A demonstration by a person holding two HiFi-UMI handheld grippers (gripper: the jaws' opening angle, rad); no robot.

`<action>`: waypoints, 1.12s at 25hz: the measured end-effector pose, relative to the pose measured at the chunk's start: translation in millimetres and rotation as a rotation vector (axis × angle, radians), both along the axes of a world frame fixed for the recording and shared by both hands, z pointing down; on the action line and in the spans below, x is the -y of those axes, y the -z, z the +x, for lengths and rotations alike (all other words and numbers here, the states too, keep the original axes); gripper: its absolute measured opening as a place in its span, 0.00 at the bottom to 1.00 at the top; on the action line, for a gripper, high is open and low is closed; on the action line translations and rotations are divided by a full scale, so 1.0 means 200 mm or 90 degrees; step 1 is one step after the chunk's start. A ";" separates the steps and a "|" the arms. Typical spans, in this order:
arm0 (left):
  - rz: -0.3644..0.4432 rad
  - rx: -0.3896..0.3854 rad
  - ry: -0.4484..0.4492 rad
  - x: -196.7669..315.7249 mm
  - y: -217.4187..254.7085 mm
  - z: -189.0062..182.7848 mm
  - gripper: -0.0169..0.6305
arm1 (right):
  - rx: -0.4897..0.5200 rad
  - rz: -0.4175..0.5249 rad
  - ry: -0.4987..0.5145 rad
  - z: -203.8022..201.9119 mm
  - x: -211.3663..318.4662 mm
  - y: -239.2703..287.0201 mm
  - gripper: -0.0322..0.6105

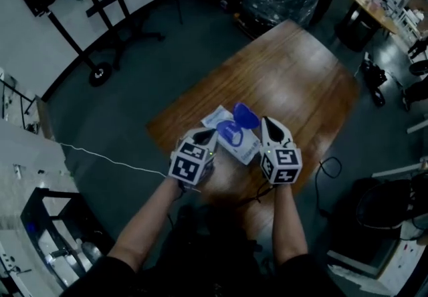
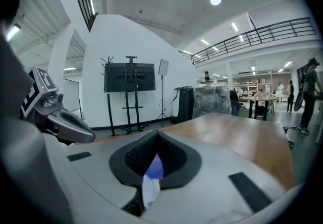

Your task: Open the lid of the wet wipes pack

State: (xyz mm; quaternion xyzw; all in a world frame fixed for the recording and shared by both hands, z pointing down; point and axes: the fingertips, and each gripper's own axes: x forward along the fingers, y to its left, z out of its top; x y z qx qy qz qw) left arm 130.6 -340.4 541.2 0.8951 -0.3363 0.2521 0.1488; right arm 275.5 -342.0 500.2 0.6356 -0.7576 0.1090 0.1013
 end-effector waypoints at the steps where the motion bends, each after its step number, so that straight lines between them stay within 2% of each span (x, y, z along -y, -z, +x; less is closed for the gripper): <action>1: 0.006 -0.009 -0.006 -0.03 0.03 0.00 0.03 | 0.005 0.005 -0.004 -0.03 -0.05 0.03 0.07; 10: 0.042 -0.093 -0.043 -0.25 0.33 -0.10 0.03 | 0.043 0.060 -0.010 -0.35 -0.40 0.32 0.06; 19: 0.082 -0.145 -0.098 -0.45 0.59 -0.22 0.03 | 0.062 0.113 0.001 -0.65 -0.61 0.55 0.06; 28: 0.115 -0.174 -0.128 -0.53 0.75 -0.30 0.03 | 0.054 0.154 0.009 -0.82 -0.71 0.72 0.06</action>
